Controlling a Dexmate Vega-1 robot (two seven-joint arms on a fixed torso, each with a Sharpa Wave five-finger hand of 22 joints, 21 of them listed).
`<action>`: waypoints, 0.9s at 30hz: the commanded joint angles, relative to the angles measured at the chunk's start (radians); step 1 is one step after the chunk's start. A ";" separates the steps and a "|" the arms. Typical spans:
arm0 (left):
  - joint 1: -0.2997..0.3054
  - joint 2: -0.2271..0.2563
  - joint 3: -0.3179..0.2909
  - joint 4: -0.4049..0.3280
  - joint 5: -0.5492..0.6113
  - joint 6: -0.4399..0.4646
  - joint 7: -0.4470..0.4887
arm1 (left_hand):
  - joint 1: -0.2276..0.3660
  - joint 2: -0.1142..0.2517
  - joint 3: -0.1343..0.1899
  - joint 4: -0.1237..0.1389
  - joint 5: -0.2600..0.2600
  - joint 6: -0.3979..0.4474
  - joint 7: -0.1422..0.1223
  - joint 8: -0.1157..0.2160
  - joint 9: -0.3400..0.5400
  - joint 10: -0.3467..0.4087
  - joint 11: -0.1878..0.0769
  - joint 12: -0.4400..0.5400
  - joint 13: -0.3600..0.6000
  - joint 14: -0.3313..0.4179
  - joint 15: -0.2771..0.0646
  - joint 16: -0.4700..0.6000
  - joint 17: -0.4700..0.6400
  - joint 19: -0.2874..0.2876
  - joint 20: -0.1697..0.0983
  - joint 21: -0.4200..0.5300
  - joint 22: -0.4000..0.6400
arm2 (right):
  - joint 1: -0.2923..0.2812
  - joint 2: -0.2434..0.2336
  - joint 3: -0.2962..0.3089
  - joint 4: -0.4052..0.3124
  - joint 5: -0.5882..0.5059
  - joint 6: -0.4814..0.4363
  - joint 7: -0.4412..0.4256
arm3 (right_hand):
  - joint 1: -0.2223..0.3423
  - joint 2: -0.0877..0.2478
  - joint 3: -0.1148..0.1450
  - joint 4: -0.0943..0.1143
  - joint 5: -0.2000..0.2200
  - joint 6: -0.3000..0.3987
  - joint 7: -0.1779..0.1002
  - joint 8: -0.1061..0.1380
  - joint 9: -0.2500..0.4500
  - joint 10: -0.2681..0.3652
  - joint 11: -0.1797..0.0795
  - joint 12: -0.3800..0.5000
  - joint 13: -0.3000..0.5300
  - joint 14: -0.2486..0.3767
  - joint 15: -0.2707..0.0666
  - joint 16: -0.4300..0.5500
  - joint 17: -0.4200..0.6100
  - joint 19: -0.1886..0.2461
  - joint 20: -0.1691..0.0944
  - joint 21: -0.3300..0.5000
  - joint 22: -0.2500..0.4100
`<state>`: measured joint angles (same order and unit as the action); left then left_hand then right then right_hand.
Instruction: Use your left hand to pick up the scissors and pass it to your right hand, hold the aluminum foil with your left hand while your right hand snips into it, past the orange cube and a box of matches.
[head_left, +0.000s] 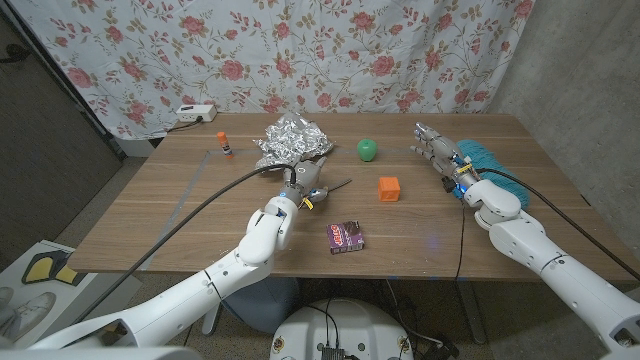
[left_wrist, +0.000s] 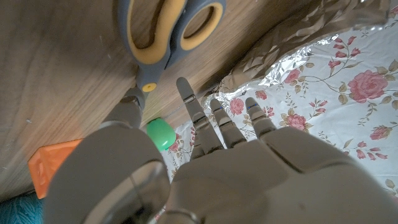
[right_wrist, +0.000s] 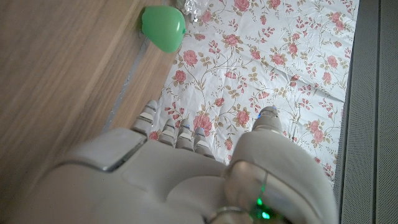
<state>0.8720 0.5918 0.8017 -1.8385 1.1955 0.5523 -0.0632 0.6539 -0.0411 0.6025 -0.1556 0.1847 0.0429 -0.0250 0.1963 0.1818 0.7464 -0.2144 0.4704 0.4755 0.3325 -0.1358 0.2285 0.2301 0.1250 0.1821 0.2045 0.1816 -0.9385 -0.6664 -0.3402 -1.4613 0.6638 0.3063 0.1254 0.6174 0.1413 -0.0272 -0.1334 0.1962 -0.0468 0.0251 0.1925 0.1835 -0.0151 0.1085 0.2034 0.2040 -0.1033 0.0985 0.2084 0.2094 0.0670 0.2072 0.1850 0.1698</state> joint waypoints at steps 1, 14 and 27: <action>0.002 -0.006 0.006 0.011 -0.009 0.006 0.003 | 0.009 0.004 0.003 -0.005 0.000 0.010 -0.002 0.003 0.000 -0.003 -0.001 0.007 0.002 0.008 0.002 0.001 0.003 0.006 0.001 0.003 0.002 | -0.007 -0.004 0.002 -0.010 0.001 -0.006 -0.006 | 0.006 -0.002 0.007 -0.005 -0.003 -0.005 0.004 0.002 0.003 0.002 0.007 0.004 0.003 -0.002 0.000 0.006 0.003 -0.006 0.005 0.004 0.003; -0.002 -0.011 0.015 0.028 -0.021 0.006 0.012 | 0.009 0.004 0.006 -0.004 -0.001 0.012 -0.003 0.002 0.000 -0.006 -0.001 0.008 0.005 0.009 0.003 0.000 0.004 0.007 0.000 0.002 0.002 | -0.011 -0.004 0.004 -0.015 0.002 -0.010 -0.012 | 0.004 -0.003 0.009 -0.004 -0.003 -0.005 0.003 0.002 0.004 0.003 0.008 0.004 0.003 -0.002 0.000 0.007 0.003 -0.005 0.005 0.004 0.003; -0.005 -0.013 0.022 0.037 -0.037 0.006 0.025 | 0.009 0.005 0.009 -0.004 0.000 0.004 -0.001 -0.002 0.000 -0.010 -0.001 0.009 0.008 0.013 0.000 0.000 0.004 0.007 0.000 0.002 0.002 | -0.011 -0.005 0.005 -0.021 0.001 -0.013 -0.018 | 0.003 -0.003 0.011 -0.002 -0.004 -0.006 0.003 0.002 0.004 0.001 0.008 0.004 0.003 -0.005 0.001 0.006 0.004 -0.005 0.005 0.004 0.003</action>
<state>0.8706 0.5821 0.8163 -1.8118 1.1698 0.5567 -0.0459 0.6540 -0.0410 0.6070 -0.1602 0.1848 0.0483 -0.0305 0.1962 0.1818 0.7353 -0.2144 0.4704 0.4801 0.3324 -0.1357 0.2285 0.2300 0.1287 0.1785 0.2045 0.1816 -0.9476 -0.6706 -0.3376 -1.4758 0.6647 0.2994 0.1148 0.6174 0.1413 -0.0175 -0.1323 0.1962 -0.0467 0.0251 0.1925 0.1835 -0.0151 0.1084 0.2034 0.2041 -0.1033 0.0984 0.2084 0.2118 0.0671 0.2071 0.1850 0.1698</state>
